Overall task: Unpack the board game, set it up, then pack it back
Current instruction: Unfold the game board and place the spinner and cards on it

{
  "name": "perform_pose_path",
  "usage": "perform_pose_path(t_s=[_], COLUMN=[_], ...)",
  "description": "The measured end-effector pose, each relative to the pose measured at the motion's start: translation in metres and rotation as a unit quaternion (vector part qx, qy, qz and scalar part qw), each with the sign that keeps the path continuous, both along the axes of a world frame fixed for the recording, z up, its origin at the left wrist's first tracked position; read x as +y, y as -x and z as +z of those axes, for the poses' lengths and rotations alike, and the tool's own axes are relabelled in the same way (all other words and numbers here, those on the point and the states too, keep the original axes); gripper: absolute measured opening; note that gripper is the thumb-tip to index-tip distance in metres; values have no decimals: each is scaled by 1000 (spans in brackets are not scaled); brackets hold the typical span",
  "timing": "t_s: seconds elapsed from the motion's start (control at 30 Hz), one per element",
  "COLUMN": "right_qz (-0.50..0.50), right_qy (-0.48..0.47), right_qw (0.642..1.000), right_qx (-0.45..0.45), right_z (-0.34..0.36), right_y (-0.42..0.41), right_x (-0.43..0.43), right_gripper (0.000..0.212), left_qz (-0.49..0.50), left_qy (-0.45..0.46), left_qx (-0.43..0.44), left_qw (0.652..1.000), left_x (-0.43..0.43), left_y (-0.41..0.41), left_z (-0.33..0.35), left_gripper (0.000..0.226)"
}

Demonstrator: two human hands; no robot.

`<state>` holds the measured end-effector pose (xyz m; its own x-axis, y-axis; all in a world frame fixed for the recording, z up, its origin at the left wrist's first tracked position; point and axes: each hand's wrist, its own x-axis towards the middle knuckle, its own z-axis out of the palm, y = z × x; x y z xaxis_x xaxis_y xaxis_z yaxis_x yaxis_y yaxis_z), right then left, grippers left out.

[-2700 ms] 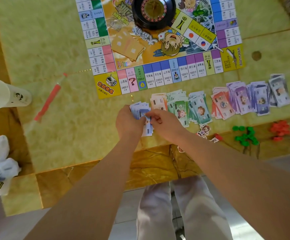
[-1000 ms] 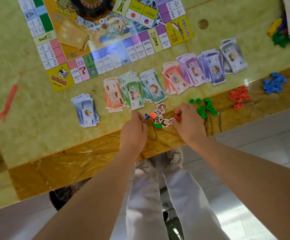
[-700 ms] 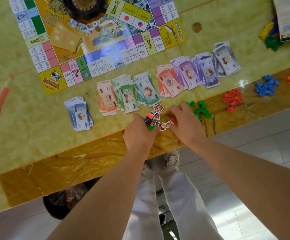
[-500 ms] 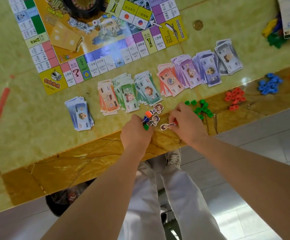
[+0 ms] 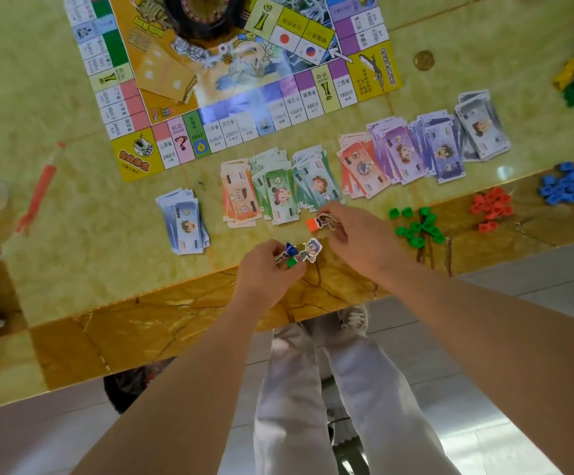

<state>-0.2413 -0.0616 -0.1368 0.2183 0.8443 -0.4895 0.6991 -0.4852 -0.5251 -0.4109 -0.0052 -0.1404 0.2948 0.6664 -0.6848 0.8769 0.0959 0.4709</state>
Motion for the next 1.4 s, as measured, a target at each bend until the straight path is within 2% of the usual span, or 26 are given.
perform_pose_path(t_s=[0.1, 0.2, 0.47, 0.6, 0.7, 0.83, 0.93, 1.07, 1.1, 1.2, 1.23, 1.3, 1.33, 1.4], right_qz=[4, 10, 50, 68, 68, 59, 45, 42, 43, 34, 33, 29, 23, 4], right_qy=[2, 10, -4, 2, -14, -47, -51, -54, -54, -49, -50, -56, -57, -61], right_qw=[997, 994, 994, 991, 995, 997, 996, 995, 995, 995, 995, 995, 995, 994], right_qx=[-73, -112, -100, -113, -71, 12, 56, 73, 73, 78, 77, 75, 78, 92], right_z=[-4, -5, -3, -6, -6, 6, 16, 37, 41, 49, 50, 51, 51, 51], right_y=[10, 11, 6, 6, 4, -5, -14, -32, -36, -47, -50, -56, -59, -63], right_x=[5, 3, 2, 0, -1, 2, 9, 23, 27, 48, 55, 72, 80, 97], right_gripper=[22, 30, 39, 38, 38, 21, 19, 18, 19, 18, 18, 18, 18, 22], left_qz=[23, 67, 125, 163, 207, 274, 281, 276, 275, 268, 262, 250, 250, 260], left_qy=[16, 27, 44, 75, 86, 90, 95, 139, 152, 176, 171, 164, 163, 160], left_qx=[-30, -50, -75, -100, -126, -152, -154, -204, -214, -216, -227, -248, -246, -240], left_qw=[999, 996, 988, 979, 966, 945, 943, 929, 925, 922, 922, 922, 922, 921], left_x=[2, 2, 0, -3, -2, 3, 9, 22, 25, 43, 49, 66, 75, 96], left_y=[8, 12, 8, 7, 4, -10, -22, -44, -48, -57, -60, -68, -72, -80], left_z=[1, 0, -2, -3, -1, 10, 16, 31, 34, 36, 37, 42, 45, 45], left_gripper=[22, 24, 30, 8, 10, 14, 22, 15, 16, 67, 65, 33, 26, 22])
